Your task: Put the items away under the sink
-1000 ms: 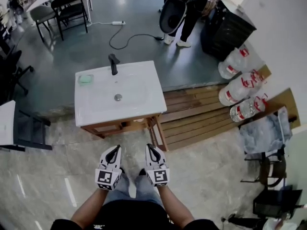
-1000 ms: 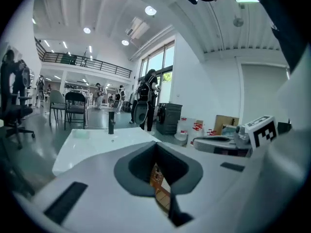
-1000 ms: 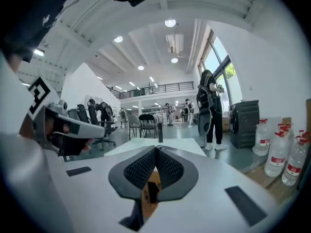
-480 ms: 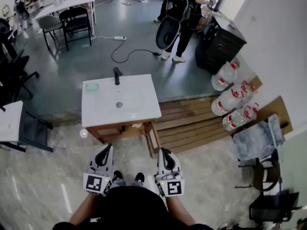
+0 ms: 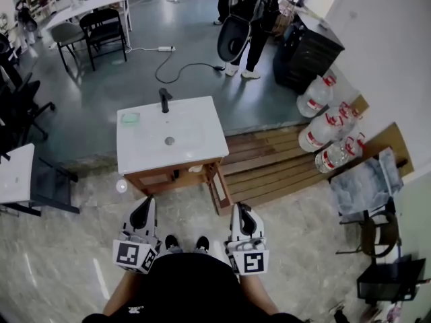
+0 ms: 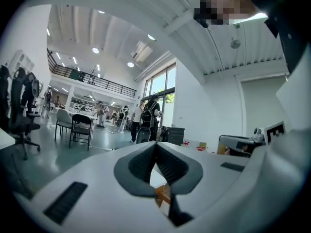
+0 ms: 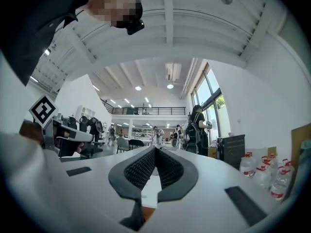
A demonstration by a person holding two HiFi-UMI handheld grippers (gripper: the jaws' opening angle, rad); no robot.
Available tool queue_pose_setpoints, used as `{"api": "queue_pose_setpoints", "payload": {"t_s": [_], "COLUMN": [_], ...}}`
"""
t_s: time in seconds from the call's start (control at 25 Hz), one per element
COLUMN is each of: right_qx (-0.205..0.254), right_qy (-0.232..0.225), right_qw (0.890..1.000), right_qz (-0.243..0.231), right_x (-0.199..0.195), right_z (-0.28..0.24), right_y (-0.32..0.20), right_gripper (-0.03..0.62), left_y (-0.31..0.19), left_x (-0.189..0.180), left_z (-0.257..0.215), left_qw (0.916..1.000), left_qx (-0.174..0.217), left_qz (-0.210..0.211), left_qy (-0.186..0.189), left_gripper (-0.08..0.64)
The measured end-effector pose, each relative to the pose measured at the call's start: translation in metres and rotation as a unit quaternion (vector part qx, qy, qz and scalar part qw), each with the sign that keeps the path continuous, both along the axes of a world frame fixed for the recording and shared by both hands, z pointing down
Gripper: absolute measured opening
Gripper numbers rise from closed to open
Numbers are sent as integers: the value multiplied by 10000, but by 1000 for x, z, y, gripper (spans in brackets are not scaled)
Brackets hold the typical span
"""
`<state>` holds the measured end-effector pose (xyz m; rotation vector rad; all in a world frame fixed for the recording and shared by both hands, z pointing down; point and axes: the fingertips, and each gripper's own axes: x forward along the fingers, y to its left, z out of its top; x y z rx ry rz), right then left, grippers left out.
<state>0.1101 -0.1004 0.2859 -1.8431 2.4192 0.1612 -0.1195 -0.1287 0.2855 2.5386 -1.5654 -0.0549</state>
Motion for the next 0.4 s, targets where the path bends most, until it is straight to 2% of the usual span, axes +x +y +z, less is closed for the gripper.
{"api": "queue_pose_setpoints", "payload": {"t_s": [0.4], "right_qx": [66], "right_qy": [-1], "right_qw": [10000], "right_qz": [14], "right_x": [-4], "right_z": [2], "right_y": [-2], "right_gripper": [11], "left_y": [-2], "left_x": [-5], "left_z": [4], "left_qw": [9999], "left_qx": [83], "left_qz": [5], "left_qy": [-145], "left_gripper": [5]}}
